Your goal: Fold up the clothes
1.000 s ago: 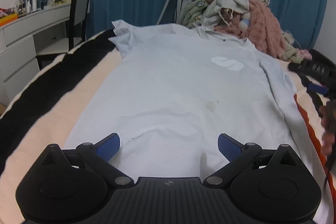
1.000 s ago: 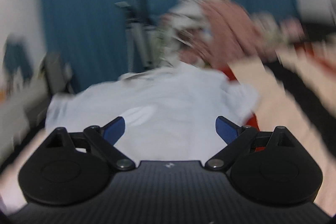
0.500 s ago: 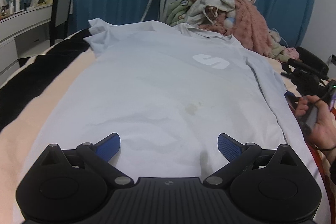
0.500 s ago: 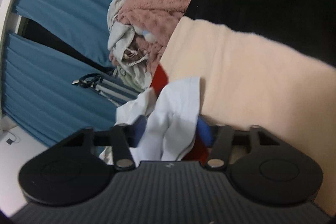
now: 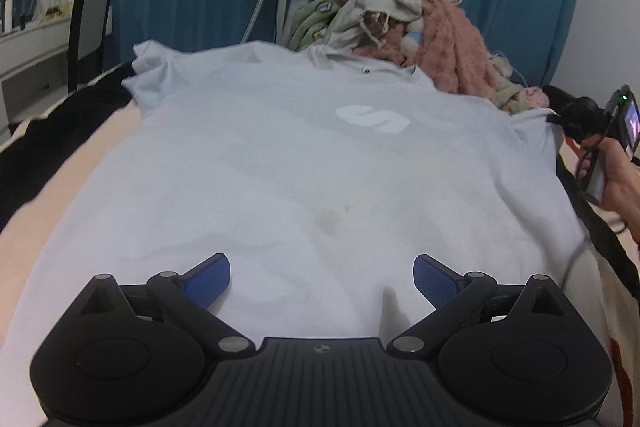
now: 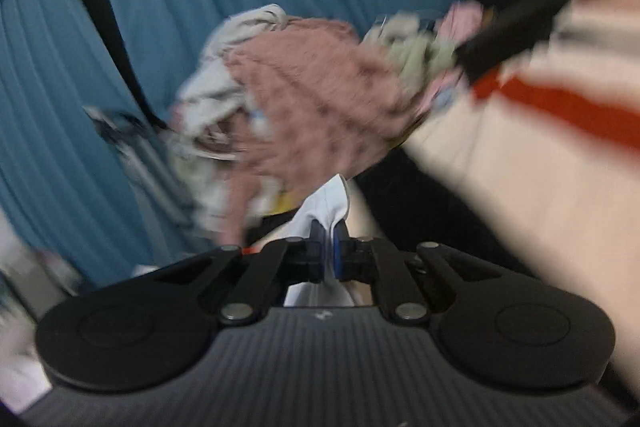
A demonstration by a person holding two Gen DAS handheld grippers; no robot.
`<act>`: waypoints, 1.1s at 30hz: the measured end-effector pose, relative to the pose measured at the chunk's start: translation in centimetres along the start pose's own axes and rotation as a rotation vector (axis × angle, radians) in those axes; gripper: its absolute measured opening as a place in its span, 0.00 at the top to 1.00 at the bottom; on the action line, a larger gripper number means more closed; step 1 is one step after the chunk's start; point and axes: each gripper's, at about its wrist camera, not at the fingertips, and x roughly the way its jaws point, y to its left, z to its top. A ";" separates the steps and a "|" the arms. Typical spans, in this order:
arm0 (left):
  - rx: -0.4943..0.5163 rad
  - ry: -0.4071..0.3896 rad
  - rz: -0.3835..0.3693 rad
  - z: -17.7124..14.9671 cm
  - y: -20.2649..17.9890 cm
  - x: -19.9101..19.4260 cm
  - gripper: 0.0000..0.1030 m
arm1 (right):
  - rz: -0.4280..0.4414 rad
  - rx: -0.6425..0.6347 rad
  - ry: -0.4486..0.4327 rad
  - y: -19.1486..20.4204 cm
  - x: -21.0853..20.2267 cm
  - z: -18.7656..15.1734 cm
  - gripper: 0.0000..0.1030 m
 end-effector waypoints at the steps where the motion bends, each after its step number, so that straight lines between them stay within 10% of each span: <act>1: 0.006 -0.002 -0.001 0.1 -0.1 0.1 0.04 | -0.044 -0.032 0.023 -0.7 0.8 0.8 0.93; 7: 0.014 0.022 -0.012 0.1 -0.2 0.9 0.04 | -0.107 -0.047 0.100 -3.1 2.6 1.2 0.80; 9: 0.020 0.021 -0.012 0.1 -0.2 0.9 0.04 | -0.111 -0.069 0.092 -2.4 1.7 1.2 0.25; 10: 0.023 0.019 -0.013 0.1 -0.3 0.8 0.04 | -0.102 -0.082 0.080 -1.8 0.7 1.1 0.15; 21: 0.046 -0.037 -0.056 0.2 -0.5 -3.5 0.04 | 0.010 -0.294 0.009 7.6 -18.5 -1.1 0.16; 33: 0.076 -0.068 -0.097 -1.3 -0.3 -9.9 0.04 | 0.123 -0.245 0.068 13.6 -41.9 -11.8 0.16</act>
